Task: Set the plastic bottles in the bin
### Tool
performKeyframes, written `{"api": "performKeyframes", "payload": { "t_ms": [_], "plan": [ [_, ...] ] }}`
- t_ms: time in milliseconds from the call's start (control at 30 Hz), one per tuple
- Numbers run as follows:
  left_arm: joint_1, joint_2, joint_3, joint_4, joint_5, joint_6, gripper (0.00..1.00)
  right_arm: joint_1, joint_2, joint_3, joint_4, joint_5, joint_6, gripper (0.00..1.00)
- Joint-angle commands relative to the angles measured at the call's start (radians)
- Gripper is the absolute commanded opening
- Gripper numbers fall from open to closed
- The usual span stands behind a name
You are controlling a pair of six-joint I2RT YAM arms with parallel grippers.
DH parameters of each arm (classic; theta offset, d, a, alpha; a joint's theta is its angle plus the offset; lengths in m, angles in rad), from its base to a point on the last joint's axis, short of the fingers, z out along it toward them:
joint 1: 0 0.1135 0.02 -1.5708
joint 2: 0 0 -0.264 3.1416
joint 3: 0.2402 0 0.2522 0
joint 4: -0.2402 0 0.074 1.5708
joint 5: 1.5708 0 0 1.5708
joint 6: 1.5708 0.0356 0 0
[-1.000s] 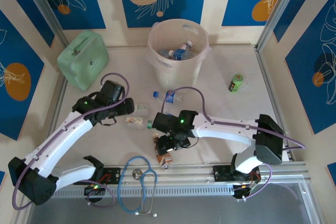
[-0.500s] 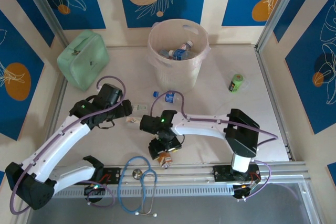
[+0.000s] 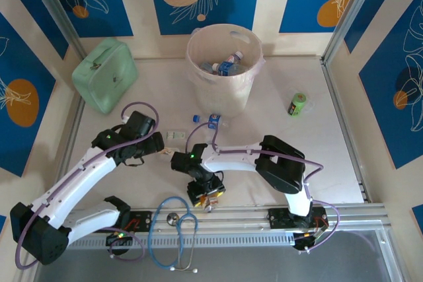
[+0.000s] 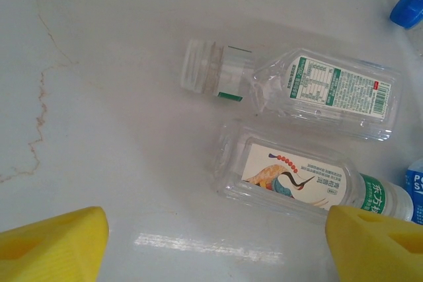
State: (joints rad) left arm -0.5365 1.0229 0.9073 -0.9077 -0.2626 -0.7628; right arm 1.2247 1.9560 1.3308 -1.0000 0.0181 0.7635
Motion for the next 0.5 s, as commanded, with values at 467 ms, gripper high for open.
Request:
{"api": "performKeyframes", "payload": {
  "t_ms": [467],
  "plan": [
    [0.012,0.003,0.009,-0.004,0.036,-0.043,0.81,0.040,-0.195,0.062,-0.077,0.084,0.011,0.56]
  ]
}}
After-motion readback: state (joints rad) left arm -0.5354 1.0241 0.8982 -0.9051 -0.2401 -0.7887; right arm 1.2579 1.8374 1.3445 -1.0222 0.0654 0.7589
